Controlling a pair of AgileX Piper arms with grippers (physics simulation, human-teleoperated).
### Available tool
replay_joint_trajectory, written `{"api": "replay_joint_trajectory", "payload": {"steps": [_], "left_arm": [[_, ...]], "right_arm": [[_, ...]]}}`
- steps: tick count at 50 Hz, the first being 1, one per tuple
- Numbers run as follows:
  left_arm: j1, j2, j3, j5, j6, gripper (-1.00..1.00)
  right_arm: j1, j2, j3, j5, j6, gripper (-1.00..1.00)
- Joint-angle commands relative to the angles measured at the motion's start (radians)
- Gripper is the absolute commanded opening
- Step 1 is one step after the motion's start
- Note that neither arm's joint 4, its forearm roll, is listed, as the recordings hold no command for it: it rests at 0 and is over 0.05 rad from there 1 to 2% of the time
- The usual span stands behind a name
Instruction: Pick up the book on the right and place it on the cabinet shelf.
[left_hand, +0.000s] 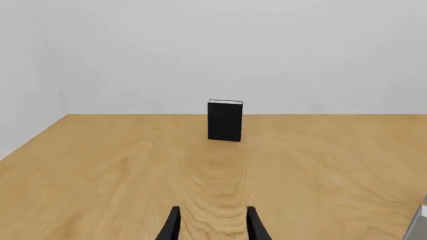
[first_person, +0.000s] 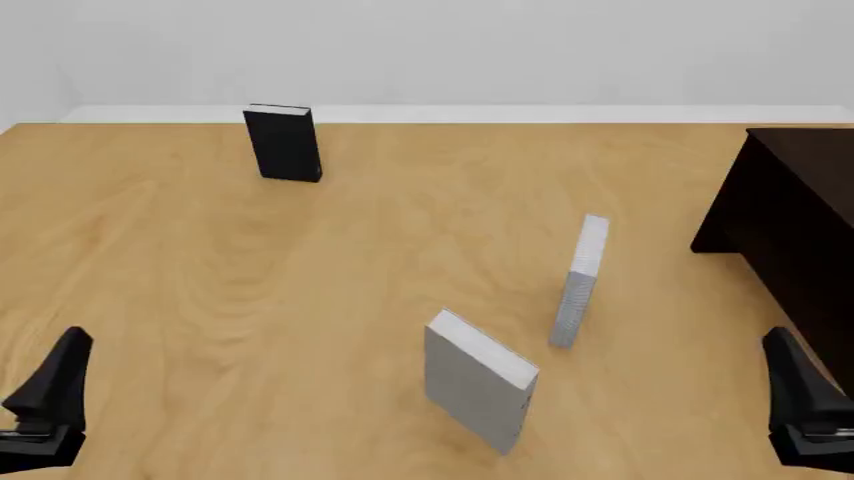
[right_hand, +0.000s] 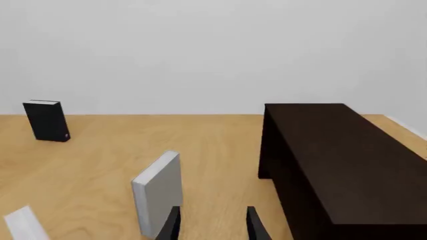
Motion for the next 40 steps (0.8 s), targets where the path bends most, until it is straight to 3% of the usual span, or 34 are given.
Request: {"api": "replay_joint_trajectory", "payload": {"steps": [1, 14, 16, 18, 20, 29, 37, 39, 40], "left_arm": [[0.0, 0.005, -0.003, -0.001, 0.0, 1.0], [0.0, 0.005, -0.003, -0.001, 0.0, 1.0], [0.0, 0.005, -0.003, -0.001, 0.0, 1.0], [0.0, 0.005, -0.003, -0.001, 0.0, 1.0], [0.0, 0.005, -0.003, -0.001, 0.0, 1.0], [0.0, 0.005, -0.003, -0.001, 0.0, 1.0], [0.0, 0.005, -0.003, -0.001, 0.0, 1.0], [0.0, 0.005, -0.003, -0.001, 0.0, 1.0], [0.0, 0.005, -0.003, -0.001, 0.0, 1.0]], "right_arm": [[-0.017, 0.001, -0.012, -0.004, -0.002, 1.0], [0.002, 0.063, -0.144, 0.066, -0.014, 1.0], [0.007, 0.114, -0.187, 0.053, -0.012, 1.0], [0.045, 0.178, -0.253, 0.048, -0.055, 1.0], [0.047, 0.232, -0.305, 0.045, -0.041, 1.0], [0.138, 0.437, -0.557, 0.131, -0.127, 1.0], [0.124, 0.595, -0.752, 0.21, -0.116, 1.0], [0.134, 0.648, -0.812, 0.24, -0.092, 1.0], [0.131, 0.682, -0.842, 0.258, -0.108, 1.0]]}}
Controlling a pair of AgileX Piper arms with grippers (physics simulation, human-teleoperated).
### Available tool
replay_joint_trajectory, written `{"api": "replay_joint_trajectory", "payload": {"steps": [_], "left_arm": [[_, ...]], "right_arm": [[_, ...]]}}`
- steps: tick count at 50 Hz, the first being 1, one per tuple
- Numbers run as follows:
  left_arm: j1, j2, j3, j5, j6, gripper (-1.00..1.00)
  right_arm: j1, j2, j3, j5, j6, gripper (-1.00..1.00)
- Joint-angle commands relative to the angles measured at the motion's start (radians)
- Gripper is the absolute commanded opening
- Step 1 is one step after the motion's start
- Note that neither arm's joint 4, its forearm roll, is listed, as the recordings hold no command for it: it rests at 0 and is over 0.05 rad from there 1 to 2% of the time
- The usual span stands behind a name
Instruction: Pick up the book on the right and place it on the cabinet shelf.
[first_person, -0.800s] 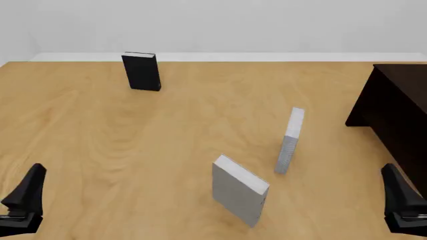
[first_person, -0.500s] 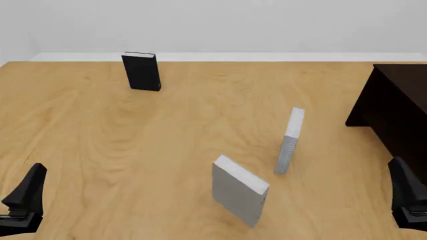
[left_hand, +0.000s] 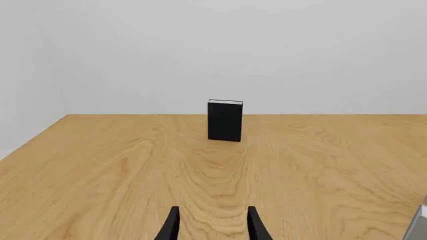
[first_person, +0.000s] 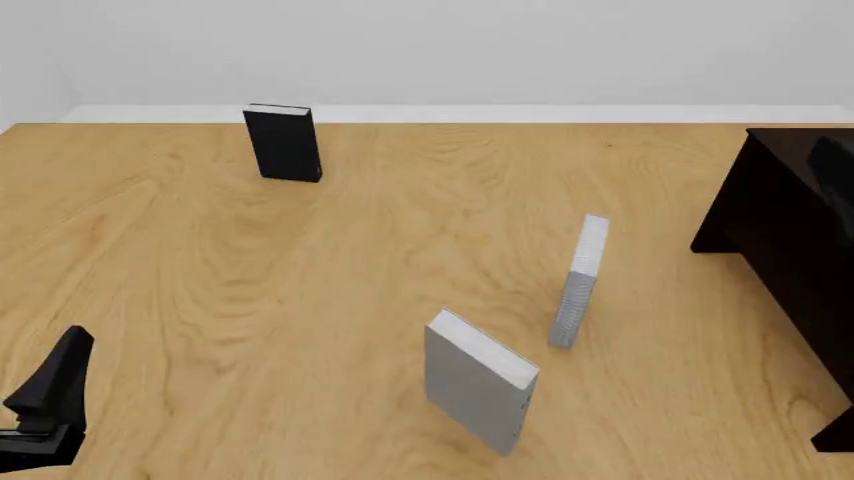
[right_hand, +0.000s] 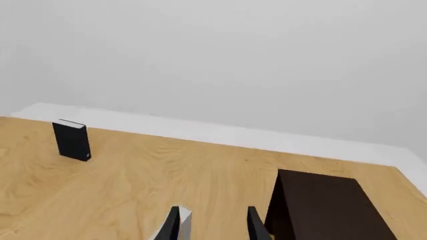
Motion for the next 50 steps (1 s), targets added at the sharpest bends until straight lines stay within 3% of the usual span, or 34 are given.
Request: {"api": "replay_joint_trajectory", "payload": {"steps": [1, 6, 15, 22, 26, 28, 31, 33, 35, 37, 39, 41, 43, 45, 47, 50], "left_arm": [[0.0, 0.0, 0.0, 0.0, 0.0, 1.0], [0.0, 0.0, 0.0, 0.0, 0.0, 1.0], [0.0, 0.0, 0.0, 0.0, 0.0, 1.0], [0.0, 0.0, 0.0, 0.0, 0.0, 1.0], [0.0, 0.0, 0.0, 0.0, 0.0, 1.0], [0.0, 0.0, 0.0, 0.0, 0.0, 1.0], [0.0, 0.0, 0.0, 0.0, 0.0, 1.0], [0.0, 0.0, 0.0, 0.0, 0.0, 1.0], [0.0, 0.0, 0.0, 0.0, 0.0, 1.0], [0.0, 0.0, 0.0, 0.0, 0.0, 1.0], [0.0, 0.0, 0.0, 0.0, 0.0, 1.0], [0.0, 0.0, 0.0, 0.0, 0.0, 1.0], [0.0, 0.0, 0.0, 0.0, 0.0, 1.0], [0.0, 0.0, 0.0, 0.0, 0.0, 1.0], [0.0, 0.0, 0.0, 0.0, 0.0, 1.0], [0.0, 0.0, 0.0, 0.0, 0.0, 1.0]], "right_arm": [[0.026, 0.256, -0.294, 0.12, -0.022, 1.0], [0.013, 0.383, -0.468, 0.224, -0.005, 1.0], [0.016, 0.583, -0.772, 0.442, -0.043, 1.0], [0.023, 0.747, -1.057, 0.643, -0.005, 1.0], [0.071, 0.829, -1.191, 0.741, -0.079, 1.0], [0.064, 0.87, -1.251, 0.789, -0.065, 1.0], [0.077, 0.92, -1.314, 0.843, -0.09, 1.0], [0.055, 0.968, -1.371, 0.909, 0.013, 1.0], [0.069, 0.996, -1.425, 0.934, 0.02, 1.0], [0.078, 1.034, -1.463, 0.982, 0.055, 1.0], [0.082, 1.059, -1.481, 1.004, 0.019, 1.0], [0.094, 1.082, -1.491, 1.024, 0.066, 1.0], [0.119, 1.106, -1.485, 1.044, 0.038, 1.0], [0.073, 1.119, -1.494, 1.041, 0.089, 1.0], [0.092, 1.136, -1.495, 1.049, 0.06, 1.0], [0.084, 1.15, -1.484, 1.054, 0.059, 1.0]]}}
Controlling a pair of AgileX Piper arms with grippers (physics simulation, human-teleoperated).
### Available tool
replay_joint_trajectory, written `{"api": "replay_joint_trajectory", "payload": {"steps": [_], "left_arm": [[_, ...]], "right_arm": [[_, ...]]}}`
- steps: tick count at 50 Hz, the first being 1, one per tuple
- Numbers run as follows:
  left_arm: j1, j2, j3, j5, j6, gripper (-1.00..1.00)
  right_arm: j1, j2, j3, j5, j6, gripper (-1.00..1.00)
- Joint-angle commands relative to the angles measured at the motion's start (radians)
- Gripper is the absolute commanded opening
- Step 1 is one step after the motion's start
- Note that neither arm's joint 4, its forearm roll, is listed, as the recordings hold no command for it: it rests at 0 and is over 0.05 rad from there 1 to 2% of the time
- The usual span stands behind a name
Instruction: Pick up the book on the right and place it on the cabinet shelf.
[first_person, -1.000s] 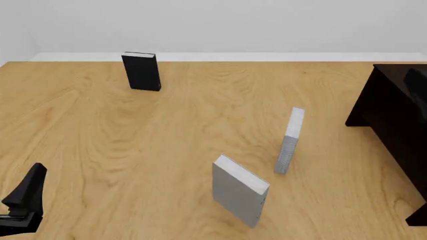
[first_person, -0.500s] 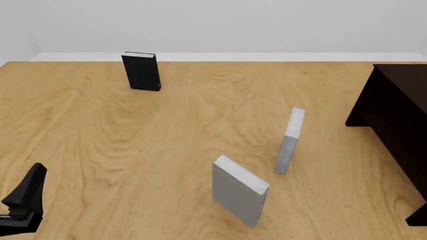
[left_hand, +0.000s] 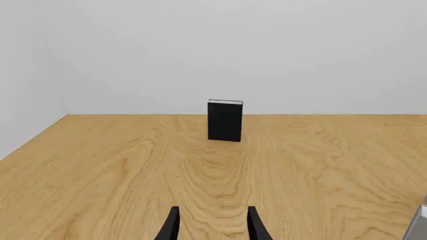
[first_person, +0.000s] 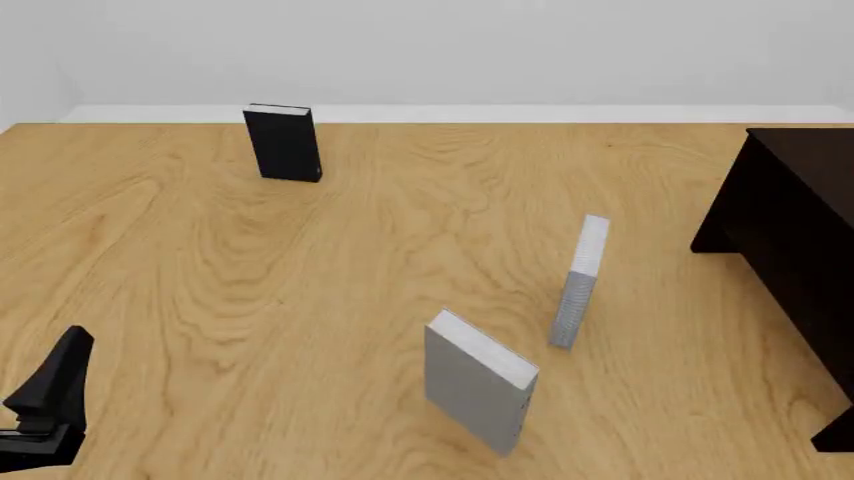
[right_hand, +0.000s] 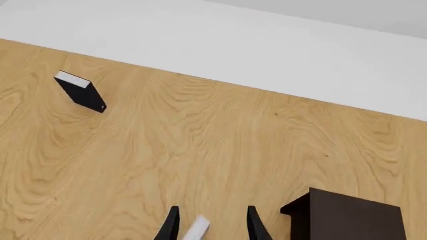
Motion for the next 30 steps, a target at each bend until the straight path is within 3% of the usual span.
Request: {"api": "replay_joint_trajectory", "payload": {"steps": [1, 8, 9, 14, 15, 17, 21, 30], "left_arm": [[0.0, 0.0, 0.0, 0.0, 0.0, 1.0], [0.0, 0.0, 0.0, 0.0, 0.0, 1.0], [0.0, 0.0, 0.0, 0.0, 0.0, 1.0], [0.0, 0.0, 0.0, 0.0, 0.0, 1.0], [0.0, 0.0, 0.0, 0.0, 0.0, 1.0], [0.0, 0.0, 0.0, 0.0, 0.0, 1.0], [0.0, 0.0, 0.0, 0.0, 0.0, 1.0], [0.0, 0.0, 0.0, 0.0, 0.0, 1.0]], "right_arm": [[0.005, 0.126, -0.077, 0.105, 0.048, 1.0], [-0.003, 0.146, -0.067, 0.088, 0.026, 1.0], [-0.005, 0.148, -0.061, 0.086, 0.044, 1.0], [-0.012, 0.148, -0.03, 0.071, 0.031, 1.0], [0.0, 0.156, -0.035, 0.074, 0.051, 1.0], [-0.009, 0.156, -0.028, 0.059, 0.022, 1.0], [-0.01, 0.168, -0.009, 0.039, 0.058, 1.0], [0.0, 0.207, 0.001, 0.001, 0.066, 1.0]]}}
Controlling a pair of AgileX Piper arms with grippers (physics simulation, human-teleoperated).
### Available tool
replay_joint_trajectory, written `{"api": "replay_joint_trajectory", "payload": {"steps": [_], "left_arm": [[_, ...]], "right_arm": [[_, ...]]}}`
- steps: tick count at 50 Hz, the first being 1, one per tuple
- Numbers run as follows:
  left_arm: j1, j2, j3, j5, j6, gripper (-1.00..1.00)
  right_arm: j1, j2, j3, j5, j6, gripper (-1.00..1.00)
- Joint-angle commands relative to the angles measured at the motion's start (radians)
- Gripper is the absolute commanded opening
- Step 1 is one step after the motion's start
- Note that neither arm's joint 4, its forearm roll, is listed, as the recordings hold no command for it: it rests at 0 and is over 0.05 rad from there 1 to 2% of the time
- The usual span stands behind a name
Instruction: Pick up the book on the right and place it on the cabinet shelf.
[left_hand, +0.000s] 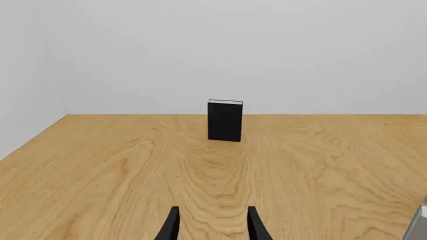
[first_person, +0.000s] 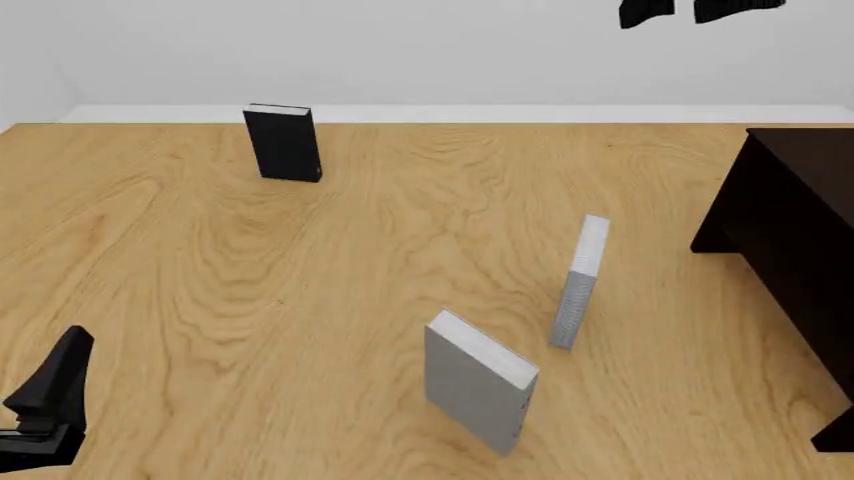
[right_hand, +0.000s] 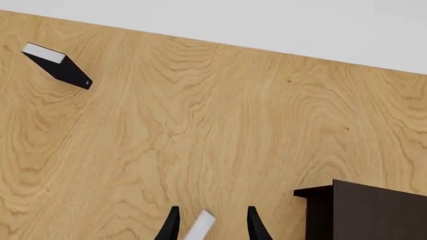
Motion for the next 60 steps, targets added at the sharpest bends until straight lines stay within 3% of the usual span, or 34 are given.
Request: {"api": "replay_joint_trajectory", "payload": {"steps": [1, 3, 7, 9, 11, 16, 20, 26, 31, 60], "left_arm": [[0.0, 0.0, 0.0, 0.0, 0.0, 1.0], [0.0, 0.0, 0.0, 0.0, 0.0, 1.0], [0.0, 0.0, 0.0, 0.0, 0.0, 1.0], [0.0, 0.0, 0.0, 0.0, 0.0, 1.0], [0.0, 0.0, 0.0, 0.0, 0.0, 1.0], [0.0, 0.0, 0.0, 0.0, 0.0, 1.0], [0.0, 0.0, 0.0, 0.0, 0.0, 1.0], [0.0, 0.0, 0.0, 0.0, 0.0, 1.0], [0.0, 0.0, 0.0, 0.0, 0.0, 1.0], [0.0, 0.0, 0.0, 0.0, 0.0, 1.0]], "right_arm": [[0.002, 0.05, 0.019, -0.041, -0.003, 1.0], [0.002, 0.06, 0.022, -0.042, 0.012, 1.0], [-0.014, 0.069, 0.056, -0.067, -0.022, 1.0], [-0.017, 0.07, 0.072, -0.082, -0.001, 1.0], [-0.014, 0.072, 0.09, -0.096, -0.034, 1.0], [0.0, 0.073, 0.123, -0.119, -0.025, 1.0], [0.002, 0.073, 0.186, -0.157, -0.048, 1.0], [0.006, 0.069, 0.242, -0.194, -0.024, 1.0], [-0.005, 0.068, 0.278, -0.22, -0.035, 1.0], [0.018, 0.036, 0.413, -0.302, 0.107, 1.0]]}}
